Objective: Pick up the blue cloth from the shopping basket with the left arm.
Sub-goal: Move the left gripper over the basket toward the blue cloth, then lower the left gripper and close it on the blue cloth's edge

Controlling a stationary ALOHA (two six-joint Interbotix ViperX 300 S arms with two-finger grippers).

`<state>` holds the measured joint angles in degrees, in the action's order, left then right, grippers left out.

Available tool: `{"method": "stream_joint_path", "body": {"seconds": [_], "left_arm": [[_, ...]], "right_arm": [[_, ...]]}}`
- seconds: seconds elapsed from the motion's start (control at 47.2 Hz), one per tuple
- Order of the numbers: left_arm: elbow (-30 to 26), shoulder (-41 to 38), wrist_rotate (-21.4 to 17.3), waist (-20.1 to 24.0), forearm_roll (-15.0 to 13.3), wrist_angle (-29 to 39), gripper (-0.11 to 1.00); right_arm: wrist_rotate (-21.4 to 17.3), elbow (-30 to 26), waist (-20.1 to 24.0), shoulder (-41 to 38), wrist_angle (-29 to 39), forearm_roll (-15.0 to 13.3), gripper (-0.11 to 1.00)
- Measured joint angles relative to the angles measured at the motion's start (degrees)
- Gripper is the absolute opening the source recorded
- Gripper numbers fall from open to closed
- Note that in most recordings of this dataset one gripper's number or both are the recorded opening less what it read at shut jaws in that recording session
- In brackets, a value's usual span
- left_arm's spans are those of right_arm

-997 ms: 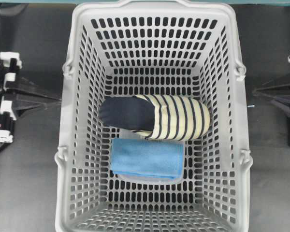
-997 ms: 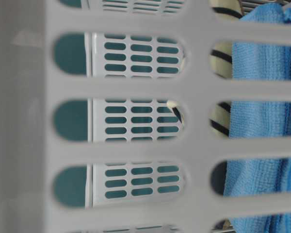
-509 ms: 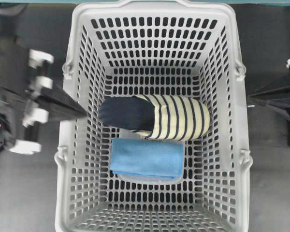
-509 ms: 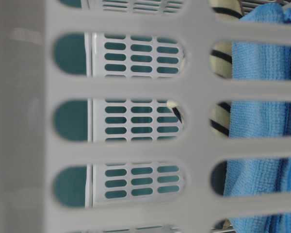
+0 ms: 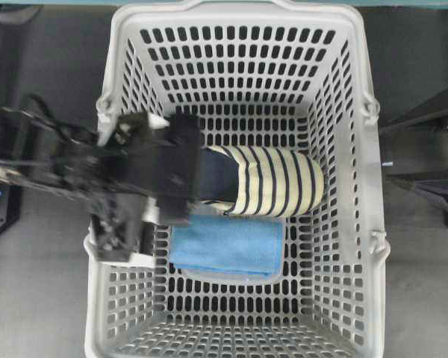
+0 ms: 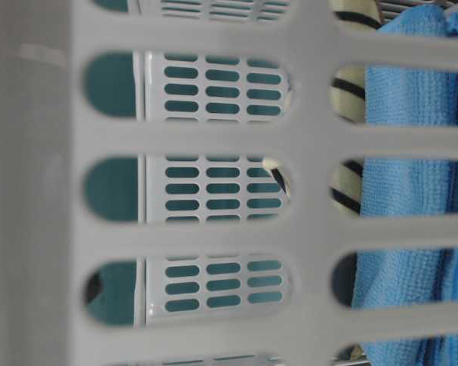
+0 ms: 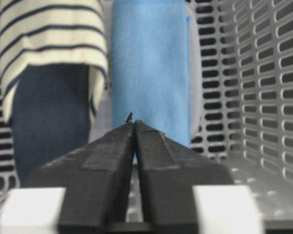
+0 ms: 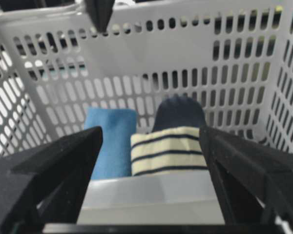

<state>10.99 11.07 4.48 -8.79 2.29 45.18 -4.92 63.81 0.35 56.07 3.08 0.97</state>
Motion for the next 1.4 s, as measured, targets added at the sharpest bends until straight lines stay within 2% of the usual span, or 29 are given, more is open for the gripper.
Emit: {"method": "stream_joint_path", "body": {"seconds": [0.042,0.212,0.254,0.318,0.466,0.657,1.209,1.315,1.399], "left_arm": [[-1.41,-1.41,0.26,-0.09,0.00,0.97,0.21],[-5.36,-6.68,0.97,-0.26,0.00,3.96,0.72],[-5.80,-8.00,0.97,-0.53,0.00,4.04,0.82],[-6.06,-9.84,0.97,-0.88,0.00,4.04,0.90],[-6.06,-13.97,1.23,-1.41,0.00,2.37,0.85],[-6.06,-18.28,1.23,-2.11,0.00,-0.18,0.86],[-1.76,-22.85,1.23,-2.29,0.00,-3.87,0.84],[-1.32,-22.76,1.32,-2.29,0.00,-3.87,0.77],[-1.23,-22.76,0.97,-2.29,0.00,-3.96,0.63]], "right_arm": [[0.00,-0.09,-0.18,0.09,0.00,0.09,0.76],[0.09,-0.09,-0.44,0.18,-0.26,0.00,0.76],[0.09,-0.09,-0.44,0.18,-0.44,0.09,0.76],[0.00,0.00,-0.44,0.18,-0.44,0.00,0.76],[0.09,-0.09,-0.44,0.18,-0.44,0.09,0.76],[0.00,-0.09,-0.26,0.18,-0.53,0.09,0.76],[-0.09,-0.09,0.70,0.18,0.09,0.00,0.76],[-0.09,-0.09,0.62,0.18,0.09,0.00,0.75],[0.00,0.00,0.62,0.18,0.18,0.00,0.75]]}}
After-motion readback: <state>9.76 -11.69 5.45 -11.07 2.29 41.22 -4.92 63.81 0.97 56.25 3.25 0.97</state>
